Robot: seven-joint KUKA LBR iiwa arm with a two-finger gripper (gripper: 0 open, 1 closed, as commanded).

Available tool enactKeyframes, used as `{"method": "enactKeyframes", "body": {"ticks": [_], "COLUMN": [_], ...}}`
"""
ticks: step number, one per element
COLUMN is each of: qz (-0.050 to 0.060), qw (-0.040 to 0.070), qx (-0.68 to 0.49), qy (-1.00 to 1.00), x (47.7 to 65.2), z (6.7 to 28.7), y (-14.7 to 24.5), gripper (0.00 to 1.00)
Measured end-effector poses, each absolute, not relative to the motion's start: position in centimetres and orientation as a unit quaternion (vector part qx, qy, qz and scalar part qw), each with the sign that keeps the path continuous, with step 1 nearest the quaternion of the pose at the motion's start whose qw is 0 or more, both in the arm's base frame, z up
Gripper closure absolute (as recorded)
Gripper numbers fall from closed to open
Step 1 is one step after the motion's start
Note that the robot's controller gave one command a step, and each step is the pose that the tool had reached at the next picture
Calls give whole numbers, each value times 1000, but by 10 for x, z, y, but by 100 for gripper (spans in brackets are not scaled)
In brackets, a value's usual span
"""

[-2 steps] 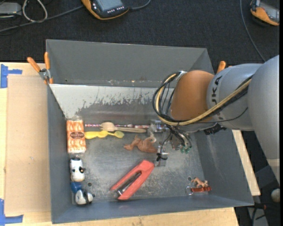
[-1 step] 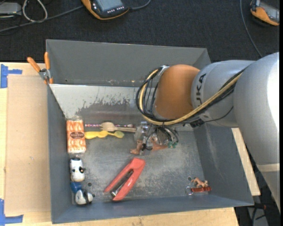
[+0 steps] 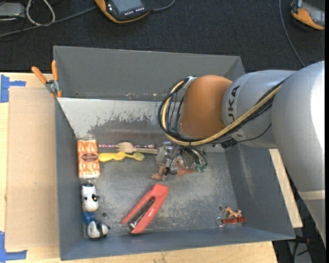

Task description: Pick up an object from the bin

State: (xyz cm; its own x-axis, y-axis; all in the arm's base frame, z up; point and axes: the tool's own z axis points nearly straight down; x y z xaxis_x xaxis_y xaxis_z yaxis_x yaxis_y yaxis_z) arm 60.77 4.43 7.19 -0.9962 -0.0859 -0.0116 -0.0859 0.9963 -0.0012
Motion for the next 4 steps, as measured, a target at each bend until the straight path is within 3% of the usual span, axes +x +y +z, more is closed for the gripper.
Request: {"method": "enactKeyframes", "body": {"ticks": [1, 2, 3, 4], "qz": [0, 0, -2, 2], "qw": [3, 5, 5, -1], "qx": [-25, -101, -187, -206], "qy": [1000, 995, 982, 979], "x": [611, 617, 618, 612], "z": [144, 99, 69, 96], "y": [26, -31, -44, -50], "gripper": [100, 100, 100, 100]}}
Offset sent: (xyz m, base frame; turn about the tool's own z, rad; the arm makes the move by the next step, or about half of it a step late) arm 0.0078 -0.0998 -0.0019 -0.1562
